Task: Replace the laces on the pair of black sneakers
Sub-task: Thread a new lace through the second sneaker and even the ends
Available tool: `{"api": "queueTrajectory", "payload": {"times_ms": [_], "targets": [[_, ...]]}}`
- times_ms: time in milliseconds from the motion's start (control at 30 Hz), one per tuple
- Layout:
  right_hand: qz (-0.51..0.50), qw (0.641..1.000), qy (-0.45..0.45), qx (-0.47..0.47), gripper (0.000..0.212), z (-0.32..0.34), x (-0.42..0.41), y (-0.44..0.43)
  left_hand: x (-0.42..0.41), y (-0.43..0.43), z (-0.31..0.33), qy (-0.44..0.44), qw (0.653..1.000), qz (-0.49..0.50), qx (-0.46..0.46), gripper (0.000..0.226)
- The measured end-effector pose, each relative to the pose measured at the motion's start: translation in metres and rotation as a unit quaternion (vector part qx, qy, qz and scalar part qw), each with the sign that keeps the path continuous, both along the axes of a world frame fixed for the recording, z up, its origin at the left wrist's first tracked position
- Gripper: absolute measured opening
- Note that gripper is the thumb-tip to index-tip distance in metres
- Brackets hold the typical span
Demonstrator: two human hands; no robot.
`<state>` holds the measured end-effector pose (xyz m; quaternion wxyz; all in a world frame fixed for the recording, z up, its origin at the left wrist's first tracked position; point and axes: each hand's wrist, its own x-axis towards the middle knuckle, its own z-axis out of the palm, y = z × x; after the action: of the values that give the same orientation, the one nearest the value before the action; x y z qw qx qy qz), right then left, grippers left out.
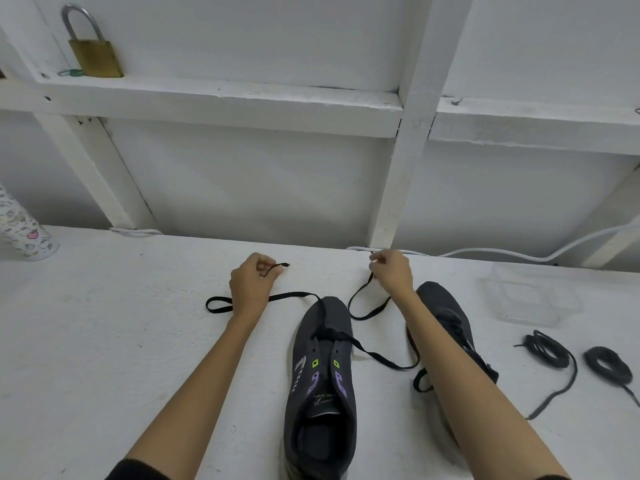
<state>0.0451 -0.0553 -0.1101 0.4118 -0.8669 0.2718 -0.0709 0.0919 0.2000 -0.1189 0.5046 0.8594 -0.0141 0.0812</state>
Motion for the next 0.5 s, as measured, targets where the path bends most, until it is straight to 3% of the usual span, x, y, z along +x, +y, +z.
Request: {"api": "queueTrajectory", "payload": {"times_ms": [133,233,367,500], "targets": [[-0.017,0.96,-0.21,0.186,0.015,0.049,-0.02,0.012,-0.013,-0.003,0.033,-0.01,0.982,-0.049,-0.183,0.012],[0.037,0.936,-0.262,0.232,0.014,0.078,-0.053,0.029,-0.036,0.003,0.049,0.008,0.962,-0.122,-0.246,0.028],[0.152,0.937,-0.224,0.22,0.02,0.073,-0.097,0.046,-0.068,0.016,0.051,0.058,0.956,-0.182,-0.225,0.036],[0.295,0.941,-0.05,0.159,0.024,0.041,-0.123,0.055,-0.092,0.03,0.032,0.083,0.959,-0.166,-0.212,0.022]]}}
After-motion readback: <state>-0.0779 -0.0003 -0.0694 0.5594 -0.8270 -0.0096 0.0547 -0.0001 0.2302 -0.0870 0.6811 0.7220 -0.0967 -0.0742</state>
